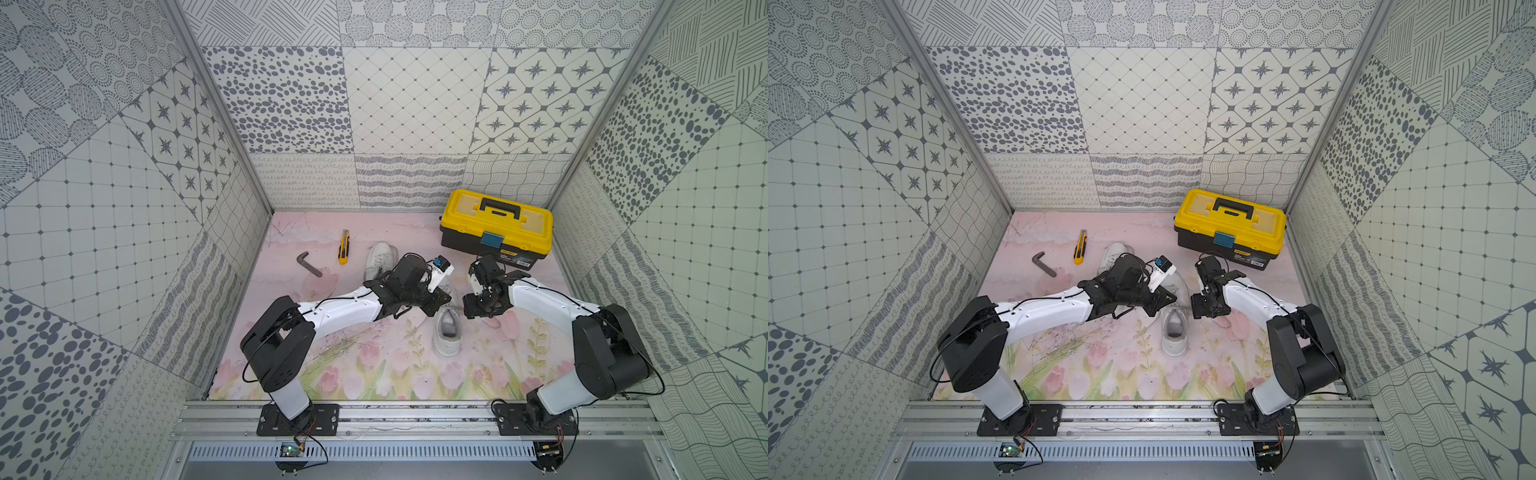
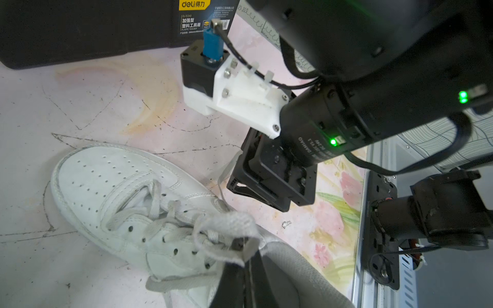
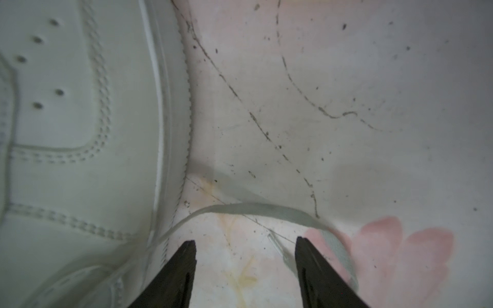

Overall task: Tie the shoes
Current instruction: Cross the shoelace with the shoelace.

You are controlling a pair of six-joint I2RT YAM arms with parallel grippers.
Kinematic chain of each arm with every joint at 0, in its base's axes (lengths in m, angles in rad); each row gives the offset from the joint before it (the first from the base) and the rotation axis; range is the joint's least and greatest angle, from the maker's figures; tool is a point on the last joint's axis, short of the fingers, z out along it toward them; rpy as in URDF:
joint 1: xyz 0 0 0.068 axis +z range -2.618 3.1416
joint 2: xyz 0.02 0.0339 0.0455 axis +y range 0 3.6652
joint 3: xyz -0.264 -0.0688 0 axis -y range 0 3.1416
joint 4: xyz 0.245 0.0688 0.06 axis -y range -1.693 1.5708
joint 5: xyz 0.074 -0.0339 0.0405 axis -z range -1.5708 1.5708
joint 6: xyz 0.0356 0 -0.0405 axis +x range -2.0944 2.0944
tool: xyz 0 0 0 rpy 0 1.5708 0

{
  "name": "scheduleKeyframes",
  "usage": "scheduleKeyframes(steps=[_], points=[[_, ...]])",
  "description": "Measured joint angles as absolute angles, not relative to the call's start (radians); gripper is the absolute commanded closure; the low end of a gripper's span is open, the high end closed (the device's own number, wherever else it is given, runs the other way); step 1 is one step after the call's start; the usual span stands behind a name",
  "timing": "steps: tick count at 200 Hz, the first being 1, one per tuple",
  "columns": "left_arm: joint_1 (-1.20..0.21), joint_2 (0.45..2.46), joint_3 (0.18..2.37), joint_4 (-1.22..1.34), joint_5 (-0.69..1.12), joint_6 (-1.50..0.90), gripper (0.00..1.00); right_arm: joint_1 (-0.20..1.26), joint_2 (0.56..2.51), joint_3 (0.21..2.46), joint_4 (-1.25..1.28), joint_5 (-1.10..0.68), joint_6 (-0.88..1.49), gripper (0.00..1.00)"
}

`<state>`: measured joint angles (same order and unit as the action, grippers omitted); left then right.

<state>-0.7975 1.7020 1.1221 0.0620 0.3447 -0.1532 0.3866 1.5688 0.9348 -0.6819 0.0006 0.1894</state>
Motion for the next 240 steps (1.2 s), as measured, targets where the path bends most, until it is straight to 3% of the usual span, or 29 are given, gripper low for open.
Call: scheduleKeyframes(steps=[64,94,114,151,186,218,240], points=[[-0.791,1.710,1.124,0.059,0.337,-0.154,1.00,0.382,1.680,0.995,-0.677,-0.064,0.072,0.36],[-0.789,1.717,1.124,0.054,0.335,-0.154,1.00,0.381,1.727,1.031,-0.675,-0.079,0.049,0.43],[-0.789,1.719,1.124,0.053,0.335,-0.154,1.00,0.380,1.732,1.034,-0.665,-0.089,0.044,0.58],[-0.786,1.719,1.121,0.054,0.335,-0.154,1.00,0.368,1.722,1.021,-0.655,-0.132,0.051,1.00],[-0.782,1.712,1.099,0.056,0.339,-0.153,1.00,0.309,1.561,0.949,-0.654,-0.204,0.101,1.00],[-0.782,1.696,1.089,0.059,0.358,-0.140,1.00,0.191,1.322,0.896,-0.648,-0.365,0.176,1.00],[-0.782,1.694,1.090,0.063,0.372,-0.127,1.00,0.173,1.258,0.876,-0.643,-0.468,0.221,1.00]])
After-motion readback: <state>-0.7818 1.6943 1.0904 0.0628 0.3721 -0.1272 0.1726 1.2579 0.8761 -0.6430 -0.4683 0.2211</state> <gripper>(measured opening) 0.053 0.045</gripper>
